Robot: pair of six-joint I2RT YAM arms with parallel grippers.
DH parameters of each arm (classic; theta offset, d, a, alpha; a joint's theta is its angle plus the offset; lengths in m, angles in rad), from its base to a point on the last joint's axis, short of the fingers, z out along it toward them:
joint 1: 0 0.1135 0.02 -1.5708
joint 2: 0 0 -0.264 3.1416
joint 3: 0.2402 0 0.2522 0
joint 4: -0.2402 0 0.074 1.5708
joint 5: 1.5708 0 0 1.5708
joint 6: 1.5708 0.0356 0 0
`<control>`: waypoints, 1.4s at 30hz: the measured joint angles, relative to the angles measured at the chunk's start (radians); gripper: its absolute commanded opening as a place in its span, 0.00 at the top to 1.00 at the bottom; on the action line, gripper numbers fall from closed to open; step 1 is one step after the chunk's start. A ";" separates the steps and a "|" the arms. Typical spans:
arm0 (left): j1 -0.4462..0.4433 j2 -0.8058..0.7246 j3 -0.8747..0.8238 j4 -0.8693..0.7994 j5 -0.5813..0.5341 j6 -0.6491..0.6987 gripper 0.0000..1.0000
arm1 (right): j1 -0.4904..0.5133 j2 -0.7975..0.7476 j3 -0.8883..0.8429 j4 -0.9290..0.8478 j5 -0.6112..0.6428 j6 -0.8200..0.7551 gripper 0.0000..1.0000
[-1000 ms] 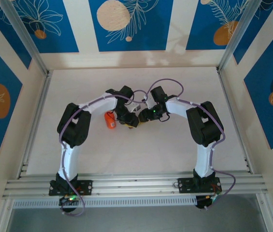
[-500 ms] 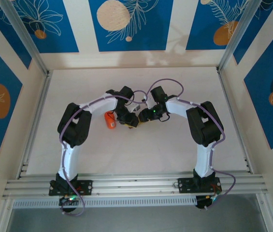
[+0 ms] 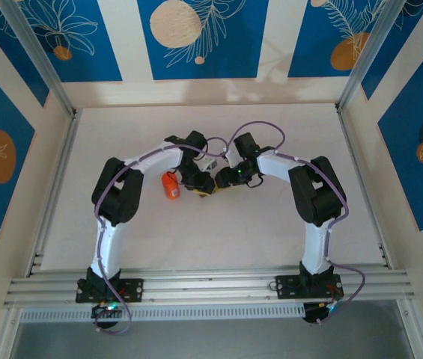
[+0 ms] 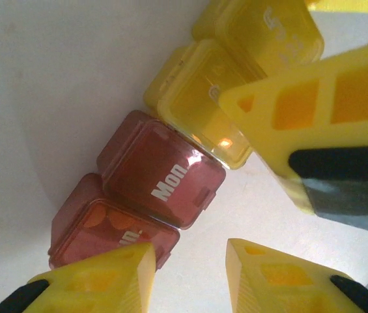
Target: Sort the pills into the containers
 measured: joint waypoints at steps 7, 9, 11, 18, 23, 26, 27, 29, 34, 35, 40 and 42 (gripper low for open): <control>0.008 0.011 0.099 0.017 -0.004 -0.013 0.64 | -0.006 0.000 0.000 0.000 -0.002 0.018 0.45; 0.010 0.011 0.113 0.018 -0.009 -0.013 0.64 | -0.011 0.000 0.000 0.002 -0.002 0.026 0.45; 0.011 0.008 0.117 0.019 -0.024 -0.013 0.64 | -0.014 0.000 -0.002 0.007 -0.003 0.044 0.45; 0.023 -0.074 0.096 0.031 -0.085 -0.012 0.64 | -0.027 -0.024 -0.018 0.018 0.004 0.089 0.45; 0.024 -0.225 0.059 0.060 -0.133 -0.012 0.64 | -0.029 -0.092 -0.018 0.000 0.010 0.105 0.45; 0.027 -0.332 -0.003 0.102 -0.159 -0.012 0.64 | -0.030 -0.142 -0.018 -0.010 0.022 0.106 0.45; 0.030 -0.363 -0.024 0.117 -0.167 -0.012 0.64 | -0.030 -0.158 -0.018 -0.013 0.028 0.106 0.45; 0.040 -0.443 -0.093 0.161 -0.191 -0.012 0.64 | -0.032 -0.191 -0.018 -0.022 0.042 0.104 0.45; 0.072 -0.647 -0.332 0.319 -0.280 0.003 0.56 | -0.034 -0.290 -0.039 -0.019 0.090 0.091 0.45; 0.080 -0.692 -0.389 0.359 -0.300 0.006 0.53 | -0.035 -0.318 -0.053 -0.015 0.105 0.084 0.45; 0.137 -0.919 -0.665 0.581 -0.407 -0.007 0.39 | -0.054 -0.458 -0.158 0.045 0.184 0.061 0.45; 0.154 -0.996 -0.761 0.679 -0.468 -0.008 0.28 | -0.072 -0.508 -0.214 0.089 0.219 0.060 0.44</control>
